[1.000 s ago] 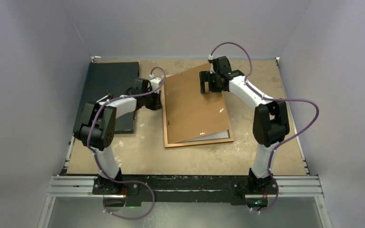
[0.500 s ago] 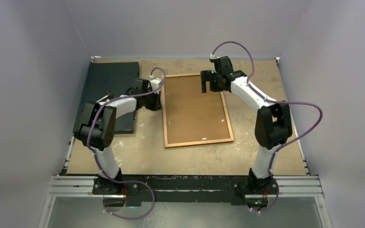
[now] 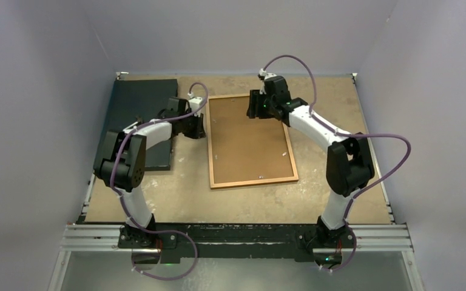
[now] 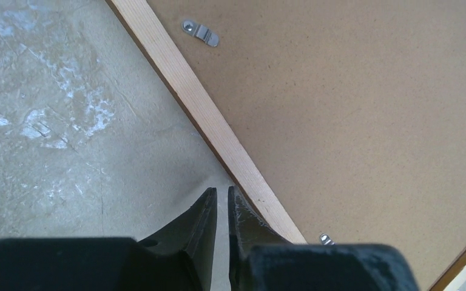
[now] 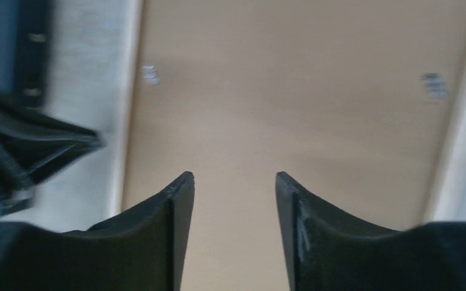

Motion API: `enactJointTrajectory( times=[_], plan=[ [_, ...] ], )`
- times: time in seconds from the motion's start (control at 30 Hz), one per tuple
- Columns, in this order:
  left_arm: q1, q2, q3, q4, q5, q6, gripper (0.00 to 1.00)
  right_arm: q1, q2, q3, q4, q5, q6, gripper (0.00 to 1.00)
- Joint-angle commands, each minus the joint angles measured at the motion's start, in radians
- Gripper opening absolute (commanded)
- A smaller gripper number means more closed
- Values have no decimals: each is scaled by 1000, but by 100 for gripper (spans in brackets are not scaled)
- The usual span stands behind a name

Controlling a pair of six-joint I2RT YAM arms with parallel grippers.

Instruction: Put the photo into the frame

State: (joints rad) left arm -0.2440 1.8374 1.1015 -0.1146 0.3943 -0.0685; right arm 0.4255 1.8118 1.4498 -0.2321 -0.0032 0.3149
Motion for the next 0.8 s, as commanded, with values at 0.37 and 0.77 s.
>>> enactJointTrajectory(
  times=[0.37,0.77],
  plan=[
    [16,16,92,3,67,-54,28,74,319,149,370,-301,240,30],
    [37,114,112,50,122,-87,17,73,525,337,417,-413,241,35]
  ],
)
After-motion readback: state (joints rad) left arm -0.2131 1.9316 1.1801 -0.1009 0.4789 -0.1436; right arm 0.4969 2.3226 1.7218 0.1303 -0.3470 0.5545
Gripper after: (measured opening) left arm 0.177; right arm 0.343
